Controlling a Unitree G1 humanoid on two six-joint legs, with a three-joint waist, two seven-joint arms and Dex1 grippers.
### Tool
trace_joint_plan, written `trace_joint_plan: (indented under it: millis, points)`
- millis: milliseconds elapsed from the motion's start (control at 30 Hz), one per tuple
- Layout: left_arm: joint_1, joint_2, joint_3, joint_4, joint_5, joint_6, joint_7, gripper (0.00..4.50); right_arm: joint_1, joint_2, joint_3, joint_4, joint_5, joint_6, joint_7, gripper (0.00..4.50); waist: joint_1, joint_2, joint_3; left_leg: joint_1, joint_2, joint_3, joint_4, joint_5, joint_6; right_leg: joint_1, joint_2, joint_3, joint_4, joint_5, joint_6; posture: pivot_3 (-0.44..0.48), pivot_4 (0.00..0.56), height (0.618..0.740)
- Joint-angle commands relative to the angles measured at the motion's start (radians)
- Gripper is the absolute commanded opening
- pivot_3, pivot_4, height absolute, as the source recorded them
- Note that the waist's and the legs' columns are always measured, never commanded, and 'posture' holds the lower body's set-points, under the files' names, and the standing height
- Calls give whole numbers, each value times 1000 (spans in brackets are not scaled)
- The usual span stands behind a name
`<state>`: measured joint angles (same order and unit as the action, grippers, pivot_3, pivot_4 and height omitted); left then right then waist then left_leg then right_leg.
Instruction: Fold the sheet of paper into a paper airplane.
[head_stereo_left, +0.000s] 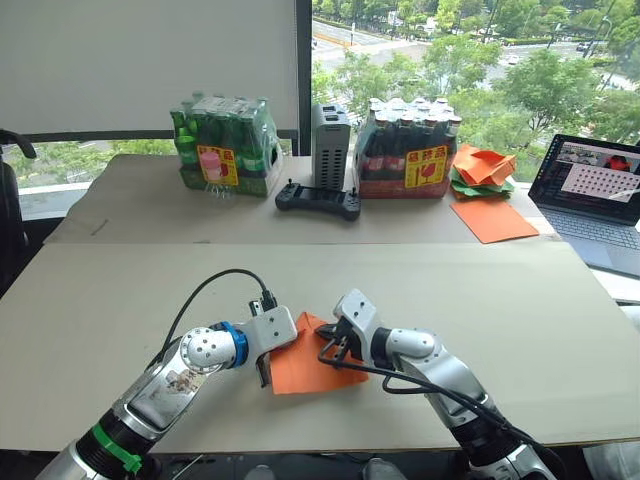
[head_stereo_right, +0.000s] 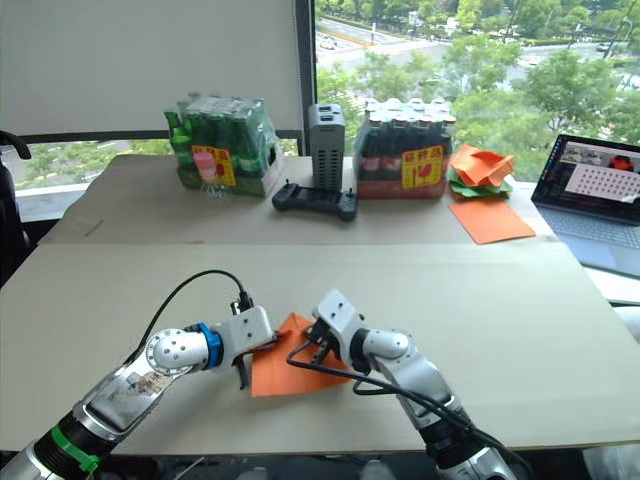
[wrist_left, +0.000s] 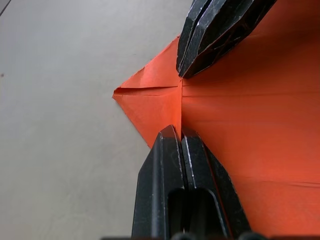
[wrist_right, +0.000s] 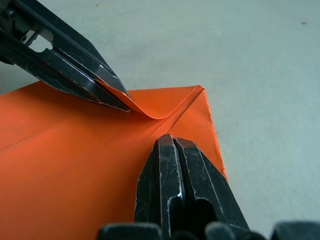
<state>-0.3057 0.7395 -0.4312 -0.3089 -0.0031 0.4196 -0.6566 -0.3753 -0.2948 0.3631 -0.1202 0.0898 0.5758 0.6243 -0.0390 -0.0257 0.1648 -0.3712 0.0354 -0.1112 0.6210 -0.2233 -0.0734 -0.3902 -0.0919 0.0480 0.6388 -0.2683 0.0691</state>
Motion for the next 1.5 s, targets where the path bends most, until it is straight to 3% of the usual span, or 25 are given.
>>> trace_joint_plan:
  millis: [33,233,833,1500]
  points:
    - [-27,-4,-65,39,115,-102,-30,25,13,1,4,44,-17,30,-17,0,5,0,0,0,0,0,0,0,0,0,0,0,0,0,0,0,150,740]
    - [-39,-23,-95,98,224,-204,-66,25,8,12,-10,49,-14,28,-31,0,24,1,0,0,0,0,1,0,0,1,0,0,0,0,0,0,150,740]
    - [-17,-91,-34,151,293,-256,-130,25,-18,131,-128,41,52,-42,-86,0,27,2,0,-1,-1,0,2,0,0,1,0,0,1,0,1,0,150,740]
    - [-2,-116,-4,147,320,-257,-137,25,-3,112,-59,109,7,-12,-75,0,26,3,0,-1,-1,0,2,0,0,1,0,0,2,0,1,0,150,740]
